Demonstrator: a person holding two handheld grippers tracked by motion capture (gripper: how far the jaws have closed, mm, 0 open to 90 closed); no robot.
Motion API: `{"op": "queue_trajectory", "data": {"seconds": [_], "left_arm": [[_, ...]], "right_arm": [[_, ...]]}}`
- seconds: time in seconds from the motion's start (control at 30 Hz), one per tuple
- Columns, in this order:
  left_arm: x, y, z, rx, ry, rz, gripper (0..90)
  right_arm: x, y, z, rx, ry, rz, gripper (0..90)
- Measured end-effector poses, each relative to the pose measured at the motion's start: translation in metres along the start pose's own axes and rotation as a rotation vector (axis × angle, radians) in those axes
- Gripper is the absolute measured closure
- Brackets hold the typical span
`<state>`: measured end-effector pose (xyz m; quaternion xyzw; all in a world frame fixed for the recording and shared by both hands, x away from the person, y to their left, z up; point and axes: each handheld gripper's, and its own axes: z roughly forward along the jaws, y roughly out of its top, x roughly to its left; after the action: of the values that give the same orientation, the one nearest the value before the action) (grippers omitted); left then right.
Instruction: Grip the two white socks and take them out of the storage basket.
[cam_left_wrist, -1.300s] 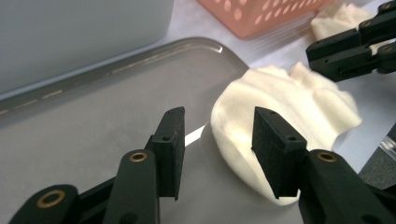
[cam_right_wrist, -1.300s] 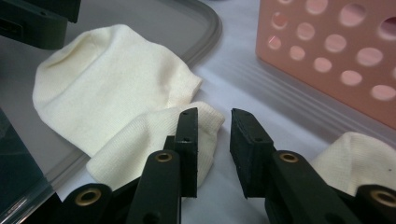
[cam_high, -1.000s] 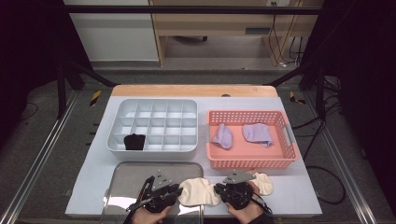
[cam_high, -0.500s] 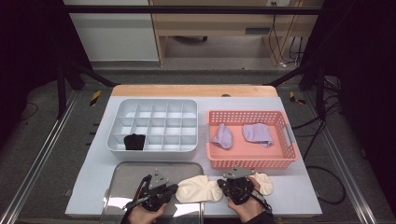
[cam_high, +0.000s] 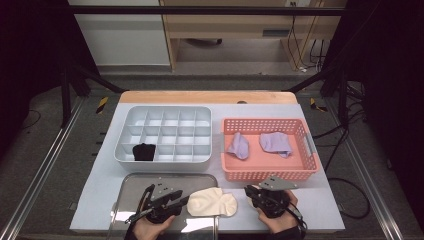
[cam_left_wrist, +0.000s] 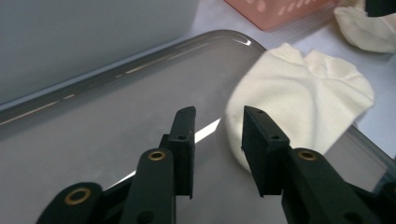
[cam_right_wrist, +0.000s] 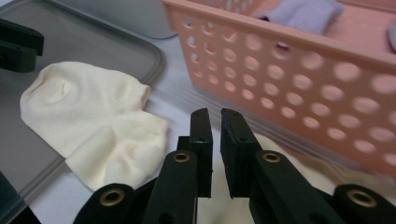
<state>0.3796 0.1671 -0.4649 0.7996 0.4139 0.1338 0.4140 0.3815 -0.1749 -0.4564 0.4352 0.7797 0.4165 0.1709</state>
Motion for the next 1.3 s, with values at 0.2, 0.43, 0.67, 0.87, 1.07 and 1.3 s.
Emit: {"op": "queue_trajectory", "data": {"seconds": [0.2,0.43,0.67,0.87,1.07,1.3], "left_arm": [[0.015,-0.001,-0.013,-0.043,0.053,-0.008,56.0],[0.03,-0.004,-0.019,-0.059,0.076,-0.046,52.0],[0.03,-0.003,-0.018,-0.051,0.075,-0.055,51.1],[0.031,-0.001,-0.017,-0.053,0.075,-0.071,48.2],[0.031,0.0,-0.018,-0.055,0.066,-0.079,47.8],[0.031,0.001,-0.018,-0.058,0.063,-0.082,47.7]], "right_arm": [[-0.003,-0.012,-0.004,0.027,-0.004,0.007,79.1],[-0.002,-0.019,0.008,0.092,-0.021,-0.02,67.2],[-0.002,-0.017,0.011,0.112,-0.015,-0.013,86.3],[0.006,-0.004,0.0,0.03,0.035,-0.011,86.3],[0.027,0.005,0.015,0.043,0.105,-0.045,85.9],[0.038,0.002,0.03,0.081,0.141,-0.059,84.7]]}}
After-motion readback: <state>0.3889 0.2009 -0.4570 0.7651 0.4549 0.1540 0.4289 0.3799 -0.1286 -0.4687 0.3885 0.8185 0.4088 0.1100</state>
